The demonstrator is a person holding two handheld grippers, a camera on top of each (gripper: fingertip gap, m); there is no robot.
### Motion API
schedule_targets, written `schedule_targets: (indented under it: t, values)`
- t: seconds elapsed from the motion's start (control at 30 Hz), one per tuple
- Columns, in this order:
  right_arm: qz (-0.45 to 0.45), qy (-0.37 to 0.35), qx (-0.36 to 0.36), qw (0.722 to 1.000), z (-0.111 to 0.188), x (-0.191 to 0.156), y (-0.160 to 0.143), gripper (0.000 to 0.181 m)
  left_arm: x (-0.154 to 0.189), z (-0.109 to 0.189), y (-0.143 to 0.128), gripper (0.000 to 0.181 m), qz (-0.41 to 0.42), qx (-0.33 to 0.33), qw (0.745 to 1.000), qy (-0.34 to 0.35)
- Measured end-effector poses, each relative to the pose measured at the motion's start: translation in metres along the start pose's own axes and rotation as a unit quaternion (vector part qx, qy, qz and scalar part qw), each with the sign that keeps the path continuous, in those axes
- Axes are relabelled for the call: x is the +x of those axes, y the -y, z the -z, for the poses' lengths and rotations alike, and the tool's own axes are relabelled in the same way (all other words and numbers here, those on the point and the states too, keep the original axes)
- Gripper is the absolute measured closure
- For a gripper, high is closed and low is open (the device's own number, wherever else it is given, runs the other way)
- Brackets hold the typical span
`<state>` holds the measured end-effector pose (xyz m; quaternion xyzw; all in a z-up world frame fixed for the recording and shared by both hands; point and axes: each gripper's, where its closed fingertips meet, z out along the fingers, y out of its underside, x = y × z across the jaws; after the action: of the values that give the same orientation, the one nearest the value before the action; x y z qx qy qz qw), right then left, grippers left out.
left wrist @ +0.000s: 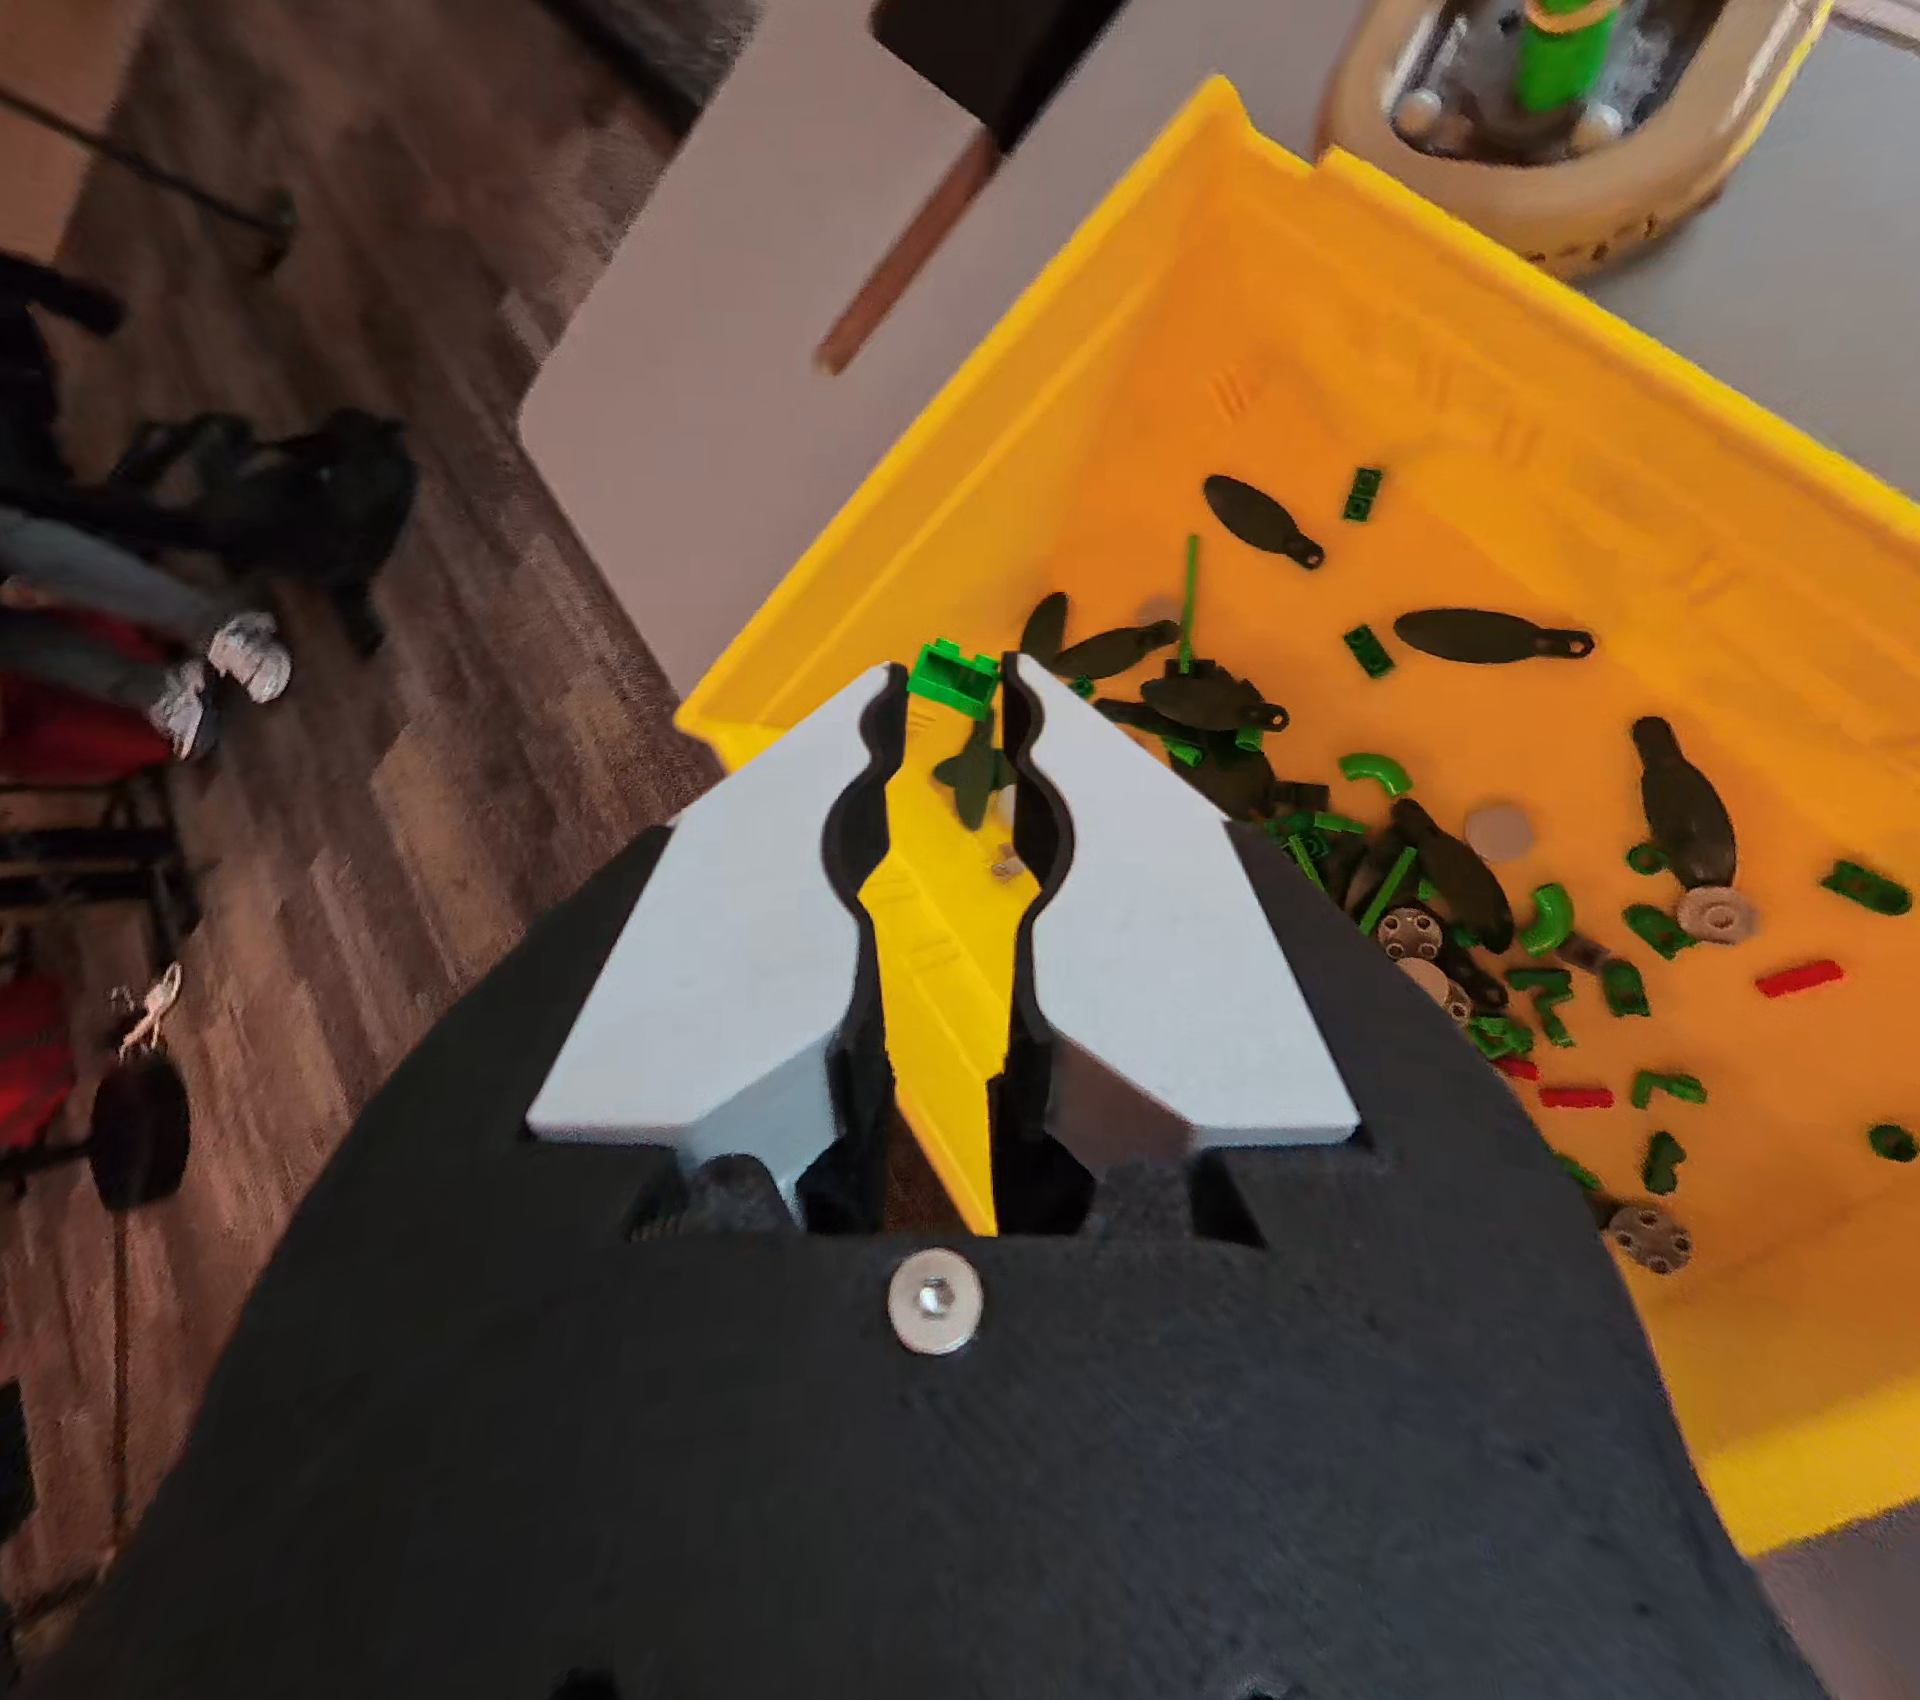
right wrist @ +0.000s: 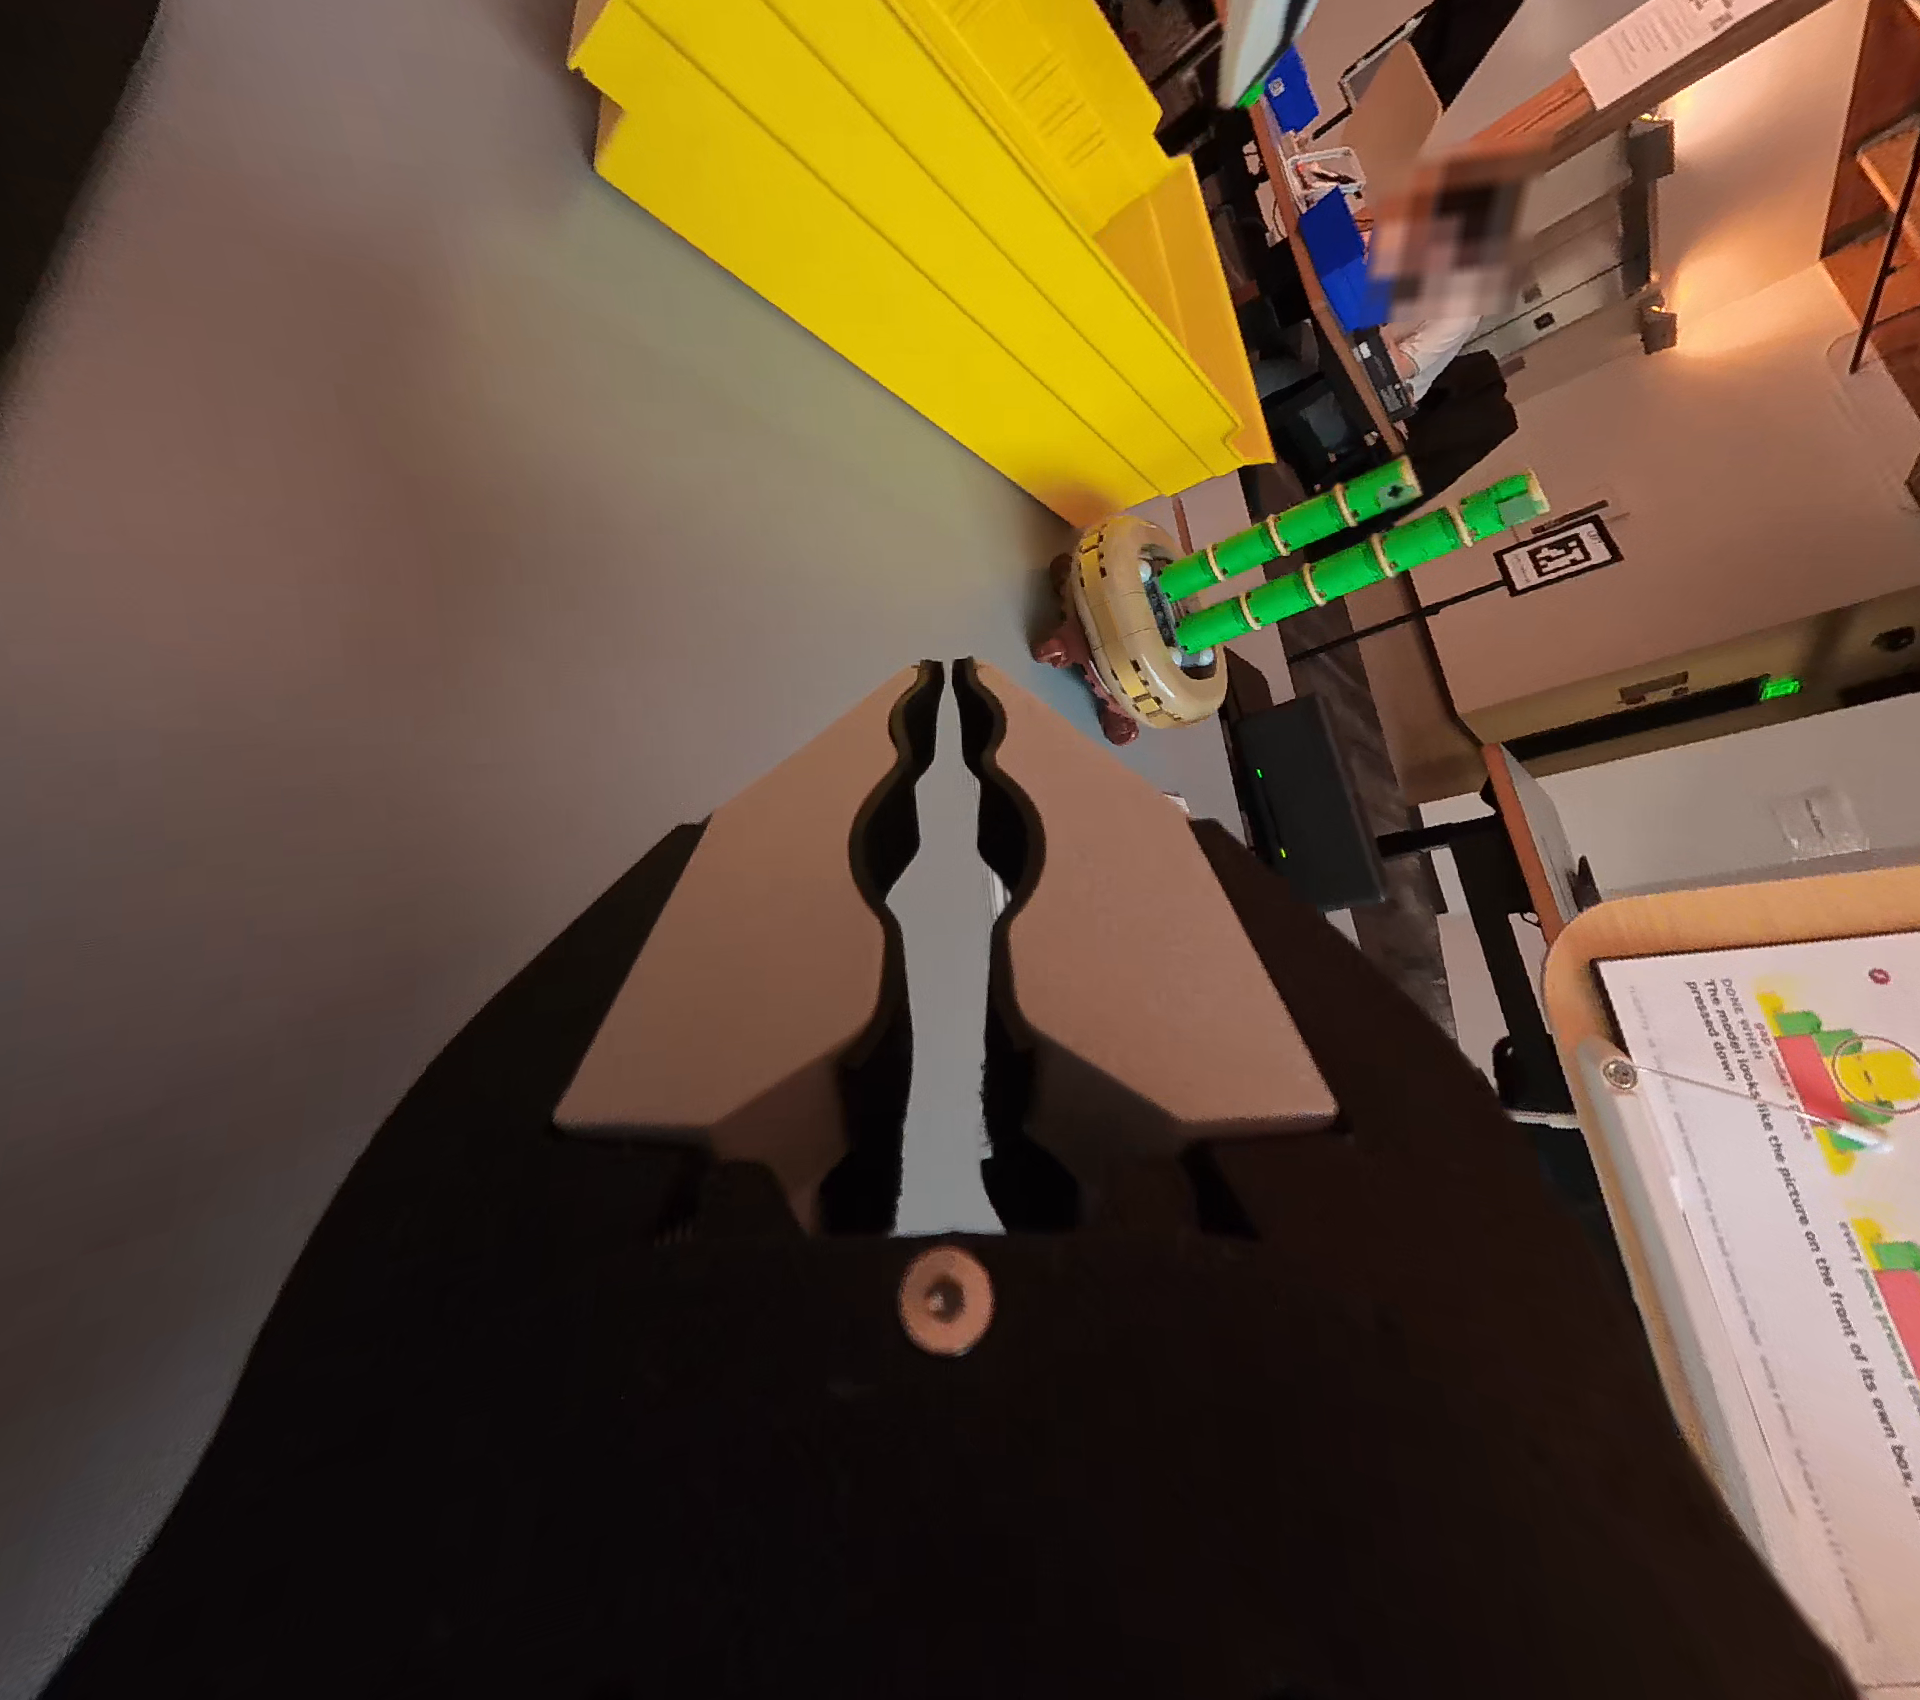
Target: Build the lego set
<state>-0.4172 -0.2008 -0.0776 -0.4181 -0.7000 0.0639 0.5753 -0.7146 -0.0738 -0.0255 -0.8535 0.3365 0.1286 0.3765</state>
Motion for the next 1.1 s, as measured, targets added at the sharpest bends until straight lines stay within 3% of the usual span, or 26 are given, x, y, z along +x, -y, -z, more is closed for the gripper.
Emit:
schedule_targets:
  t: [0.13, 0.27, 0.37, 0.6, 0.8, 0.93, 1.03, 1.1]
  values:
    - [0.016, -0.004, -0.026, 1.000, -0.007, 0.002, -0.007, 0.179, 0.006, 0.044, 0.034, 0.165, 0.012, 0.059, 0.998, 0.025]
    - [0.000, -0.009, -0.044, 0.999, -0.010, 0.009, -0.015, 0.178, 0.090, 0.108, 0.121, 0.165, -0.054, 0.232, 0.969, -0.063]
    - [-0.008, -0.023, -0.037, 0.999, -0.006, 0.015, -0.012, 0.178, 0.153, 0.139, 0.157, 0.165, -0.108, 0.287, 0.946, -0.107]
    - [-0.047, -0.054, -0.014, 0.997, 0.003, 0.031, -0.001, 0.178, 0.232, 0.138, 0.176, 0.166, -0.092, 0.264, 0.944, -0.177]
    - [-0.291, -0.106, 0.005, 0.951, 0.025, 0.086, -0.021, 0.174, 0.237, 0.128, 0.193, 0.165, 0.019, 0.261, 0.938, -0.228]
    - [-0.441, -0.053, 0.042, 0.895, 0.058, 0.102, -0.042, 0.166, 0.244, 0.132, 0.218, 0.165, 0.125, 0.293, 0.888, -0.332]
    - [-0.515, -0.006, 0.136, 0.846, 0.096, 0.122, -0.026, 0.164, 0.266, 0.157, 0.244, 0.165, 0.149, 0.338, 0.810, -0.456]
    - [-0.506, -0.008, 0.185, 0.843, 0.126, 0.140, -0.013, 0.164, 0.277, 0.170, 0.258, 0.166, 0.149, 0.345, 0.774, -0.509]
